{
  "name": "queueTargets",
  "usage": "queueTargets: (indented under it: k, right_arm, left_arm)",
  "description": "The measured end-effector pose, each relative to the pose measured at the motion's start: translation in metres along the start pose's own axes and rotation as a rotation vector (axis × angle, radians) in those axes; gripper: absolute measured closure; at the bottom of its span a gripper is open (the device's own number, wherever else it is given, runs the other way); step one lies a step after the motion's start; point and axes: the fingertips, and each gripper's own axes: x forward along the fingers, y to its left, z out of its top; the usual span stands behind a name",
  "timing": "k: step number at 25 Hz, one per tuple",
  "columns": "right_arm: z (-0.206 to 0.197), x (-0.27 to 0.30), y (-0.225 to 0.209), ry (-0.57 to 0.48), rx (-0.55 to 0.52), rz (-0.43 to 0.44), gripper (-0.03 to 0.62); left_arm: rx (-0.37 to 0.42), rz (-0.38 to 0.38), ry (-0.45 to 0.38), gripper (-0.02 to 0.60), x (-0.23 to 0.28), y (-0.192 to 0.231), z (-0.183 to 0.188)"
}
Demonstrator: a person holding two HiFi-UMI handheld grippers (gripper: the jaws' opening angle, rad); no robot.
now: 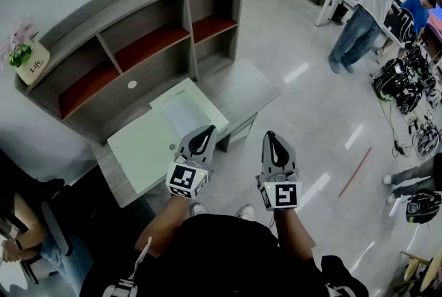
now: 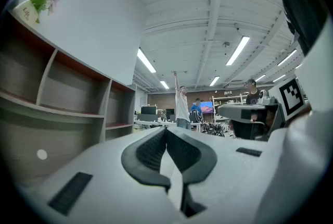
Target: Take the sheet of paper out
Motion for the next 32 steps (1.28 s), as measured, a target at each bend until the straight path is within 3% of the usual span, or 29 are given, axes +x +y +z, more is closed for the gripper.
queueTargets:
  k: [7, 13, 18, 22, 25, 32]
  right_arm:
    - [-0.008, 0.0, -0.001, 0.055, -0.034, 0.015, 0.572]
    - [-0.002, -0.006, -0.015, 0.006, -0.013, 0.012, 0.572]
    - [-0.009, -0.019, -0.031, 0.04, -0.006, 0.032, 0.572]
    - [-0.003, -0.023, -0.045, -0.021, 0.008, 0.057, 0.571]
    - [0.002, -0.024, -0.055, -0.071, 0.034, 0.089, 0.571]
    - [-0.015, -0.024, -0.067, -0.046, 0.1, 0.178, 0.571]
  left_arm:
    - [-0.006, 0.008, 0.002, 0.574, 0.003, 0.001, -0.001]
    - [-0.003, 0.013, 0.012, 0.574, 0.008, -0.014, -0.003]
    - [0.002, 0.015, 0.018, 0.574, 0.02, -0.035, -0.006]
    - [-0.006, 0.021, 0.018, 0.574, 0.032, -0.055, -0.009]
    - [-0.01, 0.042, 0.03, 0.574, 0.037, -0.066, -0.014]
    - [-0.035, 0.123, 0.063, 0.574, 0.04, -0.07, -0.027]
